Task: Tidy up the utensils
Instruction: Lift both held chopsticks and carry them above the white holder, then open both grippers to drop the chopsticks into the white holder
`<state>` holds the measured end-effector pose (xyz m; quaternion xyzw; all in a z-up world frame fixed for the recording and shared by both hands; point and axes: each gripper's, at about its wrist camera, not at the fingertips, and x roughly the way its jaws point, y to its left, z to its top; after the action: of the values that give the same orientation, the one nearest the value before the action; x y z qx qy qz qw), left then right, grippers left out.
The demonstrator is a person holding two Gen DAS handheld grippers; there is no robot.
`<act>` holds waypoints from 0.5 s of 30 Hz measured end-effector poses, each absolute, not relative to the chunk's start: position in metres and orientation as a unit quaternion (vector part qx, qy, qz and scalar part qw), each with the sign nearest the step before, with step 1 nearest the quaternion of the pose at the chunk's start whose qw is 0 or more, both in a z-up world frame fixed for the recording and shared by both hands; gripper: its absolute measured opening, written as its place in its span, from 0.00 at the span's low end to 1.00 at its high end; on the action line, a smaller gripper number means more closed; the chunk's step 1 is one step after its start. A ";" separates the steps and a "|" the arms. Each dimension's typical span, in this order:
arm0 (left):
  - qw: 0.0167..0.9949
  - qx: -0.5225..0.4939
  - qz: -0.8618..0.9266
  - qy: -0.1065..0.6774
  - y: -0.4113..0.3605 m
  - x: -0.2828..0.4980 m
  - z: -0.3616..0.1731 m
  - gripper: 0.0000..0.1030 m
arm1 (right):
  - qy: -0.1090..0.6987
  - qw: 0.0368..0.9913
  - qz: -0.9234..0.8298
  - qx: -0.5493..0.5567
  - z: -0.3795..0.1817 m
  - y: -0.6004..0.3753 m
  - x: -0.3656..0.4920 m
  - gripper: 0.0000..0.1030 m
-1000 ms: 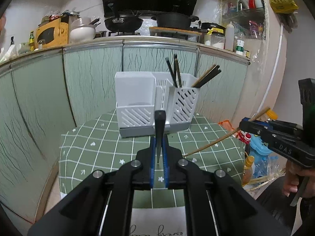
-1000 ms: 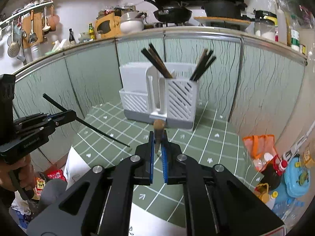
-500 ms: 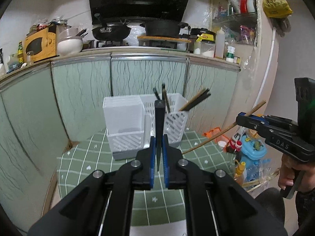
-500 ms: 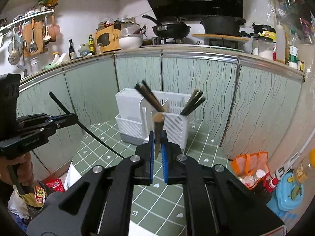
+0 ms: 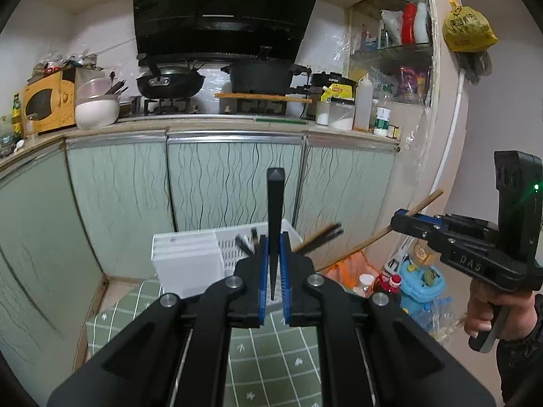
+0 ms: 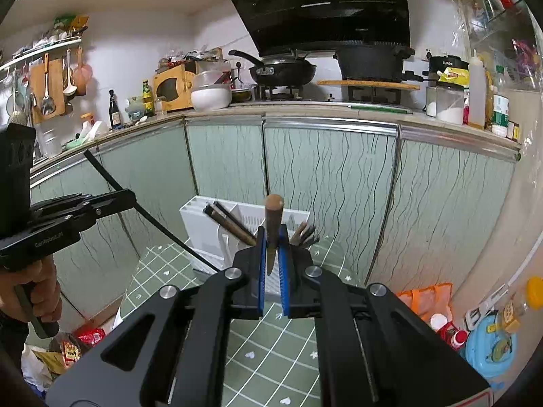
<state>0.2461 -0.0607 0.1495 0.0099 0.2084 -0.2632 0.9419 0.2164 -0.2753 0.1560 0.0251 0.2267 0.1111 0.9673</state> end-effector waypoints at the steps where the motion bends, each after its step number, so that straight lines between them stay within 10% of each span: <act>1: 0.941 0.010 -0.265 0.208 -0.064 0.248 0.152 0.08 | 0.227 0.967 0.112 0.026 0.160 -0.277 0.222 0.06; 15: 0.937 0.017 -0.276 0.211 -0.096 0.309 0.171 0.08 | 0.234 0.965 0.115 0.036 0.179 -0.292 0.282 0.06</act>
<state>0.3085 -0.0962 0.1708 0.0174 0.2114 -0.2759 0.9375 0.2818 -0.2920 0.1792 0.0356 0.2338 0.1153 0.9648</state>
